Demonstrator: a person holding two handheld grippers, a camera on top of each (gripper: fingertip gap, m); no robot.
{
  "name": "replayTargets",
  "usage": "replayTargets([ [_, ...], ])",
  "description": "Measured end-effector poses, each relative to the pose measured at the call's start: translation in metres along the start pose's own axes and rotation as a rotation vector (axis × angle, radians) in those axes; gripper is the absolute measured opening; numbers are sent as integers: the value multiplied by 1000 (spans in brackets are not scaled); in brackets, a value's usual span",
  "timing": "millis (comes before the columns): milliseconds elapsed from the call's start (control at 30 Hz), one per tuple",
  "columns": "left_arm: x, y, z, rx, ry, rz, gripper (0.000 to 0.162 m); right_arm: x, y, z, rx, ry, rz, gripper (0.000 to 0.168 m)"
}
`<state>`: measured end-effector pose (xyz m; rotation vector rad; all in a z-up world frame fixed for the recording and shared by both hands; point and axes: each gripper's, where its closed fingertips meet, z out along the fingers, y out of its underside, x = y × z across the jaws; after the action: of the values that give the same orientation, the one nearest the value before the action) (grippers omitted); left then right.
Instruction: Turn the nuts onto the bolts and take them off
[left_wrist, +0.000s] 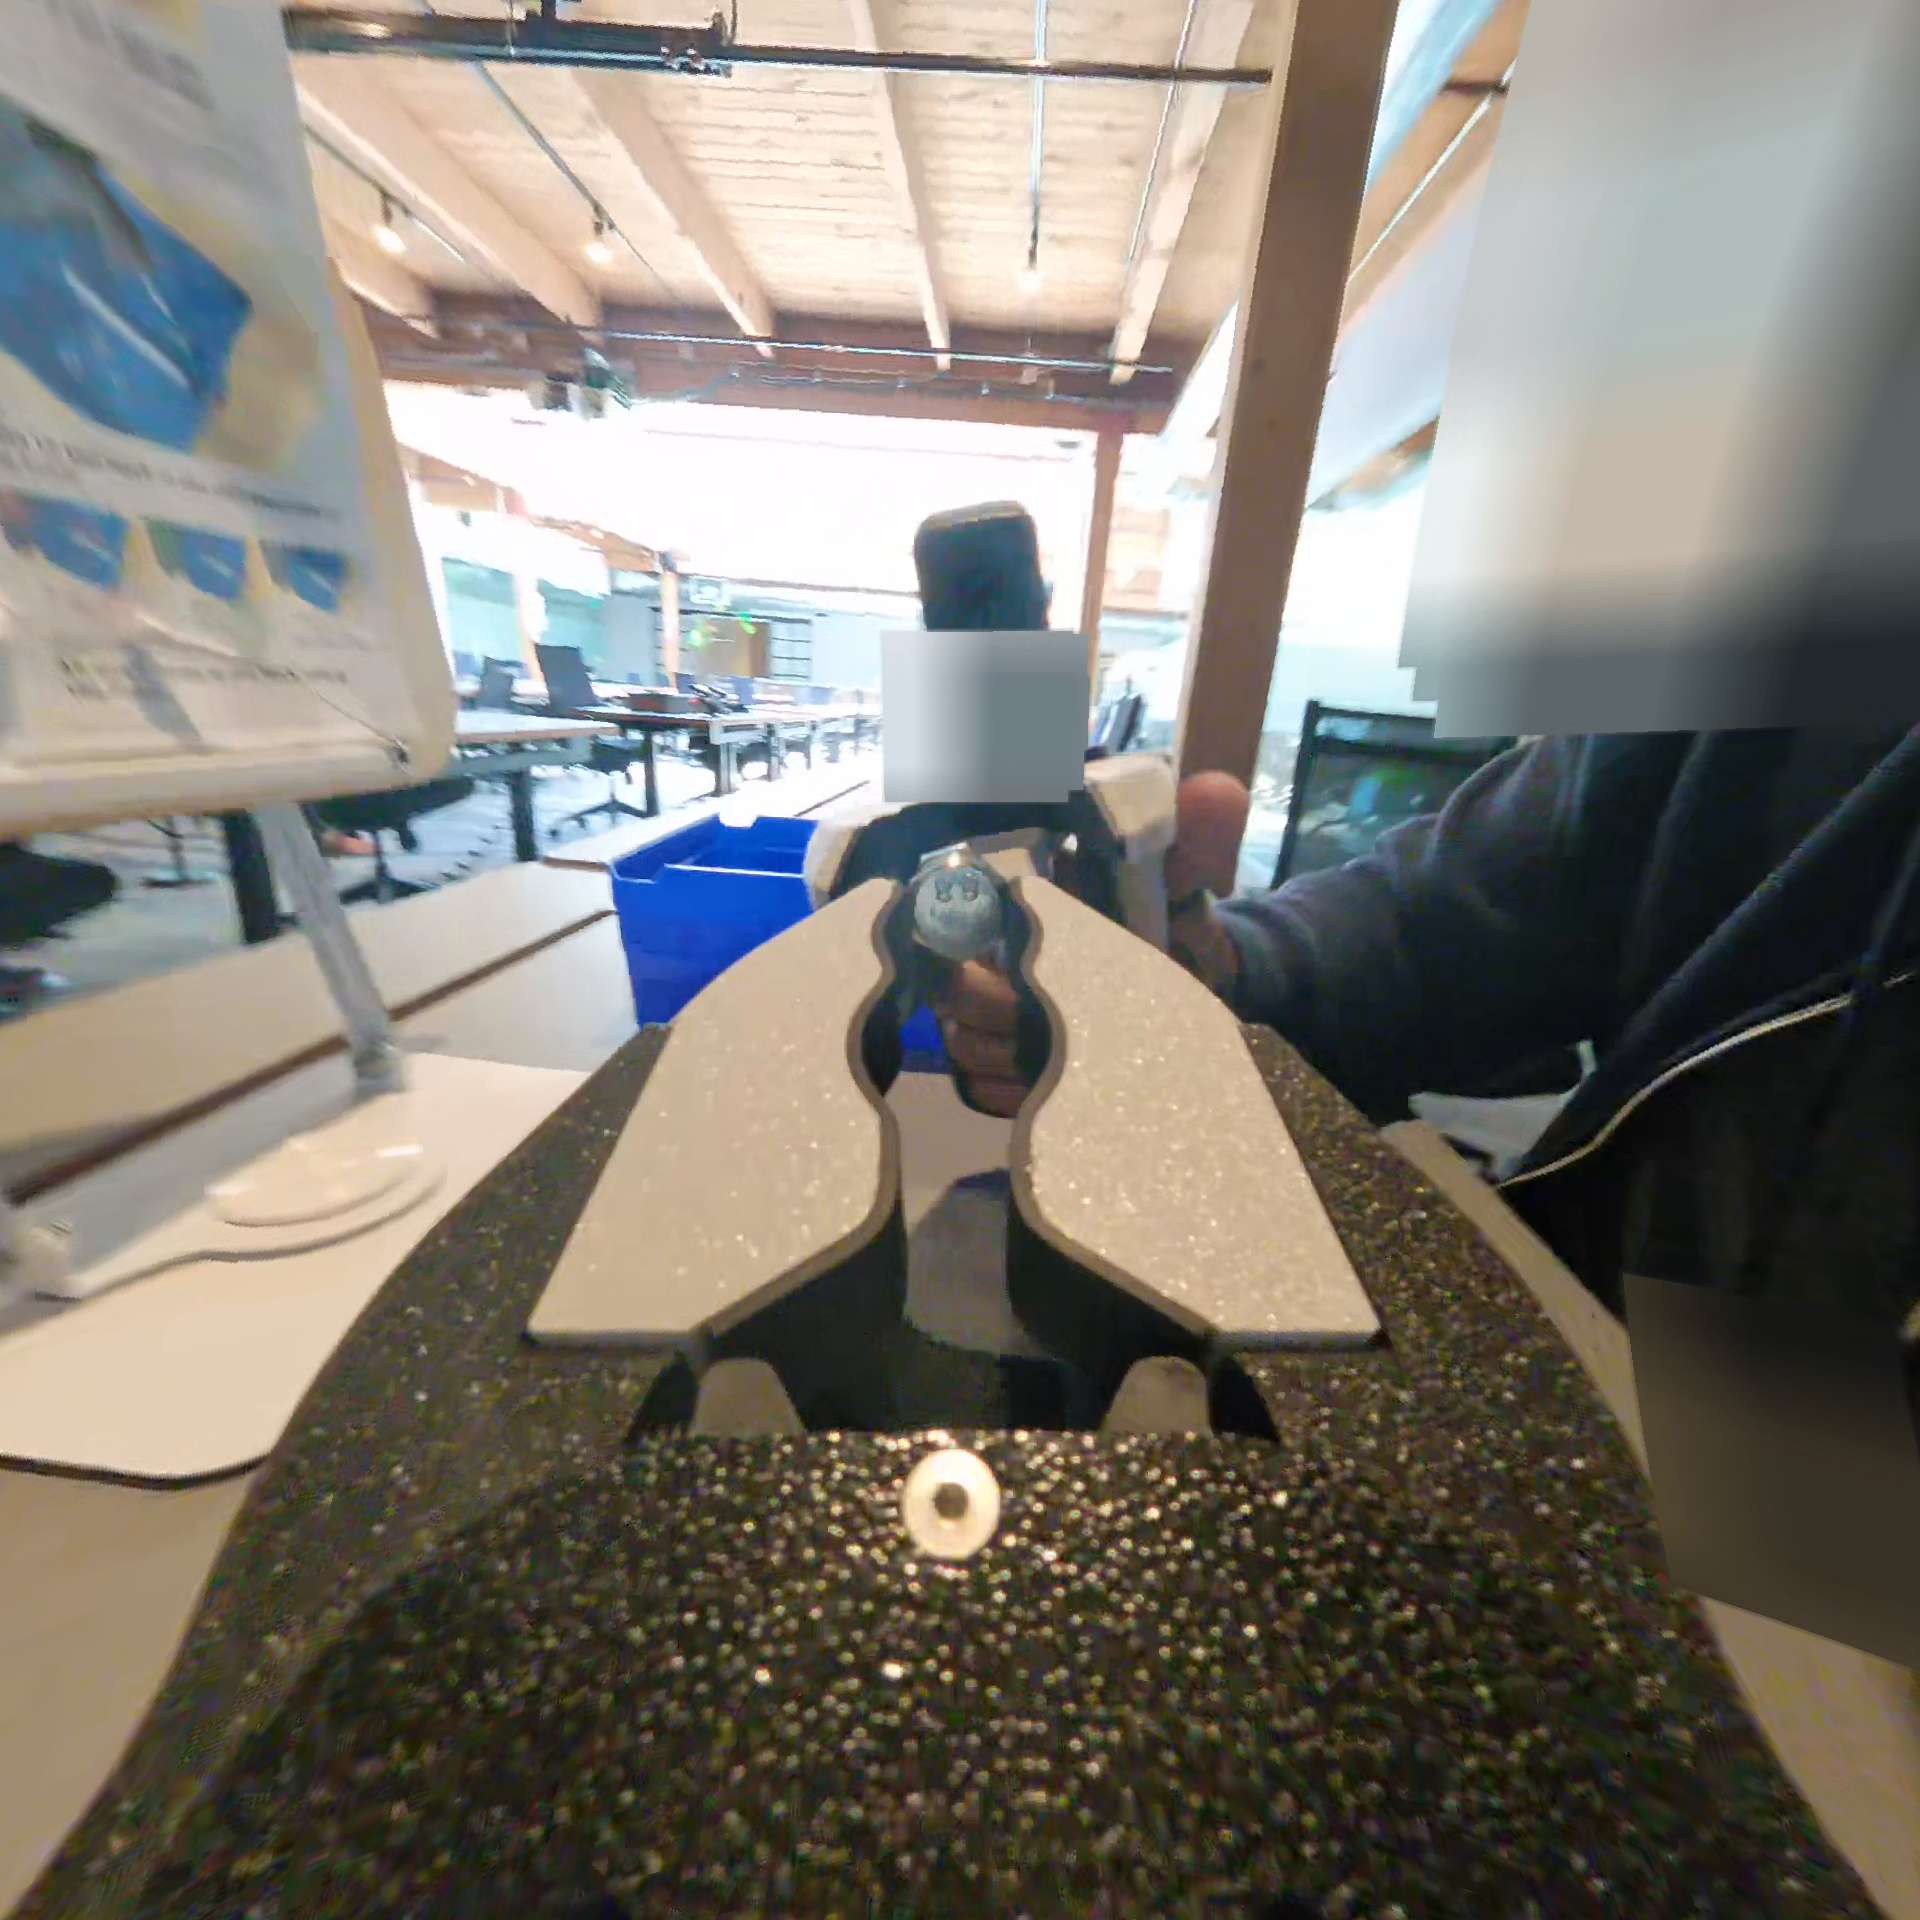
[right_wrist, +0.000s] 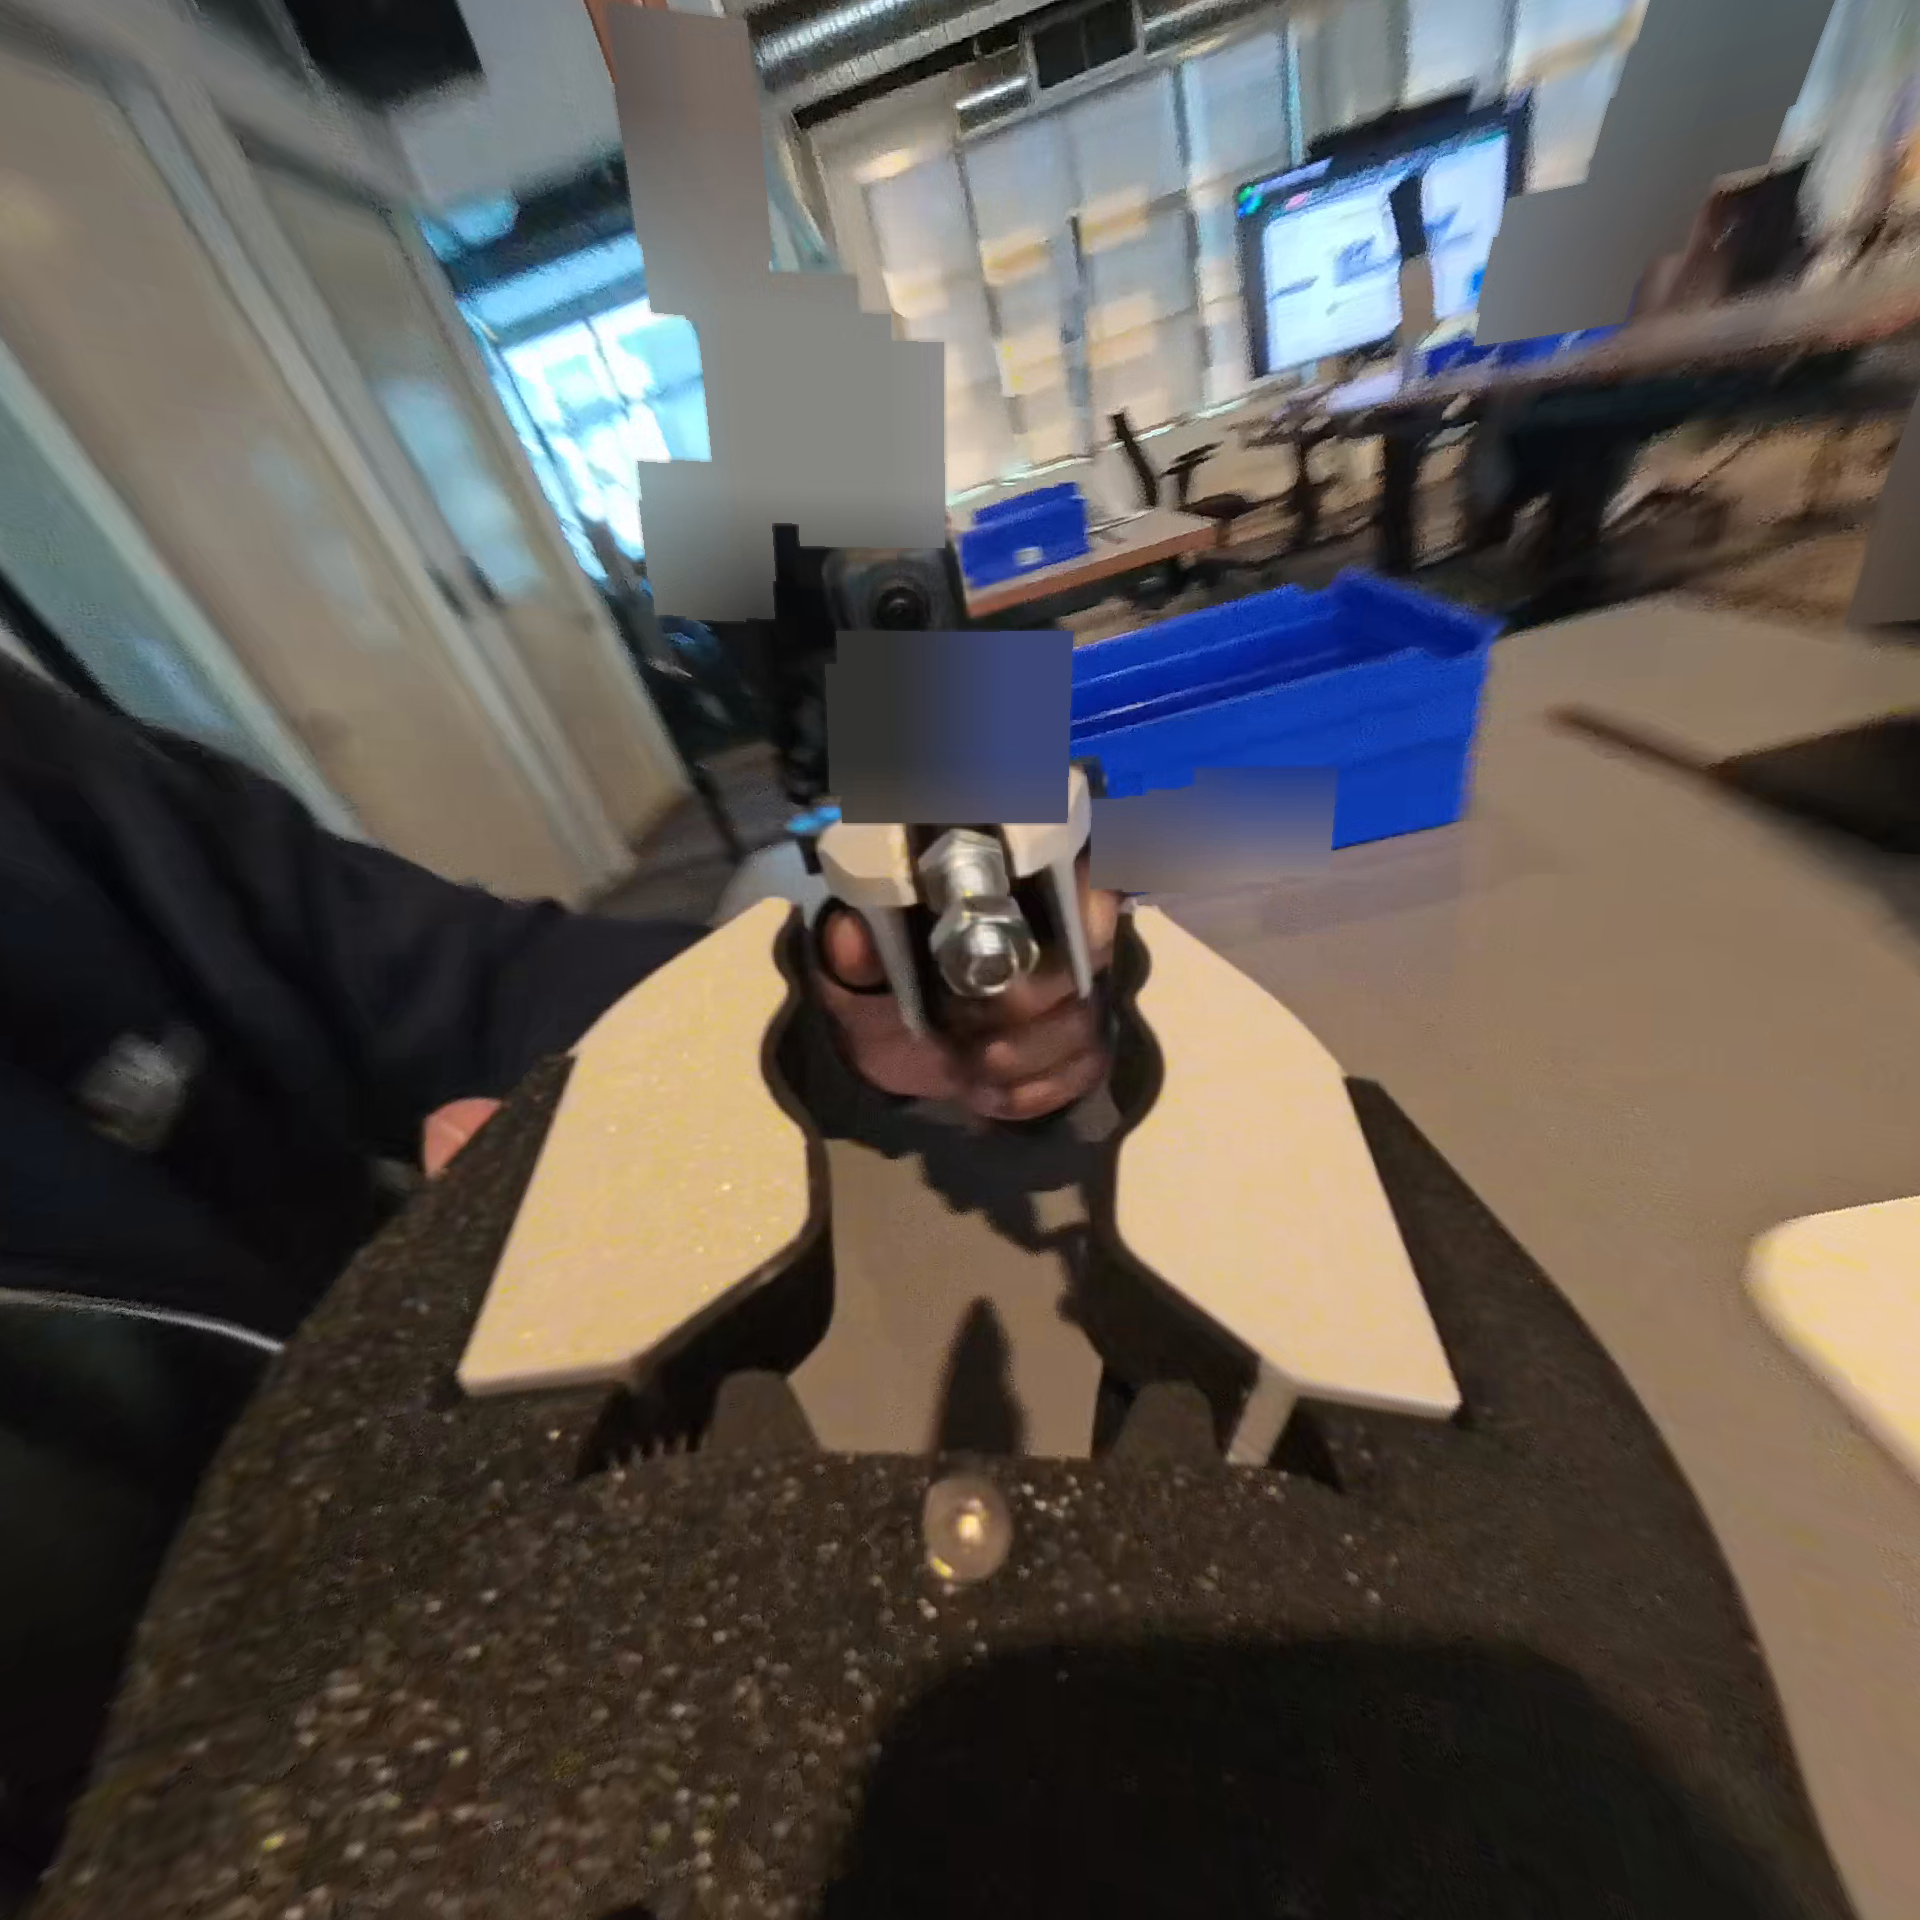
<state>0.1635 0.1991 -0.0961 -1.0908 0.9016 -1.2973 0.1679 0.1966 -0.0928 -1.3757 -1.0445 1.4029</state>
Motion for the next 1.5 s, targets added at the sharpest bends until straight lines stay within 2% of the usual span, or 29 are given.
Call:
replayTargets([
  [67,3,-3,0,-1,-9,60,16,-2,-1,1,20,-84,187,54],
  [133,5,-3,1,-4,-7,81,16,-3,1,1,31,-127,289,49],
  [200,8,-2,2,-13,4,96,16,-4,6,4,16,-144,325,37],
  [267,10,-1,3,-21,14,106,16,-8,8,5,8,-164,309,19],
  [400,11,-1,4,-6,46,27,16,-9,8,4,-15,-104,102,18],
  [567,10,4,5,14,131,-217,16,-1,13,0,-133,106,-457,18],
  [633,9,6,6,33,149,-269,16,0,15,-2,-174,177,-624,18],
  [833,11,5,7,38,158,-272,16,-2,14,-2,-174,185,-658,18],
  [967,11,4,6,47,152,-262,16,-2,13,-2,-168,178,-624,19],
  [1000,10,3,6,52,145,-247,16,-2,12,-2,-159,172,-601,23],
  [1067,8,-3,3,81,118,-206,16,1,7,-2,-127,173,-518,45],
  [1133,4,-9,-2,98,73,-145,16,3,3,-4,-93,149,-393,55],
  [1333,-5,-14,-9,80,-17,-9,16,11,-8,-7,31,30,-17,57],
  [1500,0,-9,-4,34,-12,34,16,8,-4,-4,39,-14,67,49],
])
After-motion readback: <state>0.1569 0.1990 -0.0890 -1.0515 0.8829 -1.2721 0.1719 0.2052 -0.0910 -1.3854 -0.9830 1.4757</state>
